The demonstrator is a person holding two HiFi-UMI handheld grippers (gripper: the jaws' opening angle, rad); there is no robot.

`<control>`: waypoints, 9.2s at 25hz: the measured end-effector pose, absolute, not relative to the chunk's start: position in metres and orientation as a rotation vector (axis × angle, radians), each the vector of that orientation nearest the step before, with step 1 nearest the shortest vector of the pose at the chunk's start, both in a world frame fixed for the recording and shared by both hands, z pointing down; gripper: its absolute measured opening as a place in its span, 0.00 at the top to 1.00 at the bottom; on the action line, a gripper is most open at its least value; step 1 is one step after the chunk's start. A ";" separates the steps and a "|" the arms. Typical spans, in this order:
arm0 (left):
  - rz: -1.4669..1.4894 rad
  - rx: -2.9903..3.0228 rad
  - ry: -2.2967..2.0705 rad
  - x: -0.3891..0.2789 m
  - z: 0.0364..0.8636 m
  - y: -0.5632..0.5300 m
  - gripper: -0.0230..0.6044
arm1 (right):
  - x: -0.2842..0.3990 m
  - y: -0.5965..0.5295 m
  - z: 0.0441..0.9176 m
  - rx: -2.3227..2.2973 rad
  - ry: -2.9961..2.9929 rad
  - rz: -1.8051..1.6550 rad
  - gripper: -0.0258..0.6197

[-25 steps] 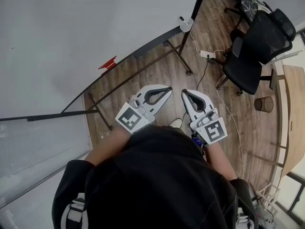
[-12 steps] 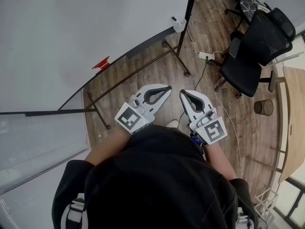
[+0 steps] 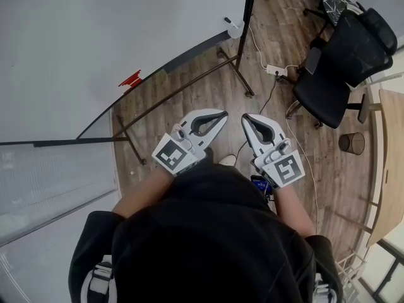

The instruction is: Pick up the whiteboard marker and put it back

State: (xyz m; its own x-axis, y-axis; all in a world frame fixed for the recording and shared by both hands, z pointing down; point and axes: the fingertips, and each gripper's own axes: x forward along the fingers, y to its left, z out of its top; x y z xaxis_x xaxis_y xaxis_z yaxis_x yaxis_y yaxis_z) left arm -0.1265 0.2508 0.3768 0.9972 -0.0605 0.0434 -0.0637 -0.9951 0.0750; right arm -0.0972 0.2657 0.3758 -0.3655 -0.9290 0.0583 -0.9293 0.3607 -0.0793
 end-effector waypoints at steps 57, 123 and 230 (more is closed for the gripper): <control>-0.009 3.050 0.047 -0.028 0.399 -0.035 0.96 | 0.001 -0.007 0.398 1.864 -2.401 0.169 0.96; 0.083 2.727 -1.146 0.056 0.465 -0.144 0.96 | 0.116 -0.186 0.613 0.756 -2.369 0.062 0.86; 0.063 2.975 -0.626 0.063 0.410 -0.103 0.96 | 0.143 -0.095 0.411 1.317 -2.667 0.200 0.86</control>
State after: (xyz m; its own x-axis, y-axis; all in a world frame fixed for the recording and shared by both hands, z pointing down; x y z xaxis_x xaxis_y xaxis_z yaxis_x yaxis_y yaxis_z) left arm 0.0634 -0.1034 0.4097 0.9147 -0.3995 0.0613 -0.4037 -0.9105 0.0897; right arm 0.1429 -0.0948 0.4114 -0.5992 -0.7747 0.2020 -0.7962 0.6031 -0.0483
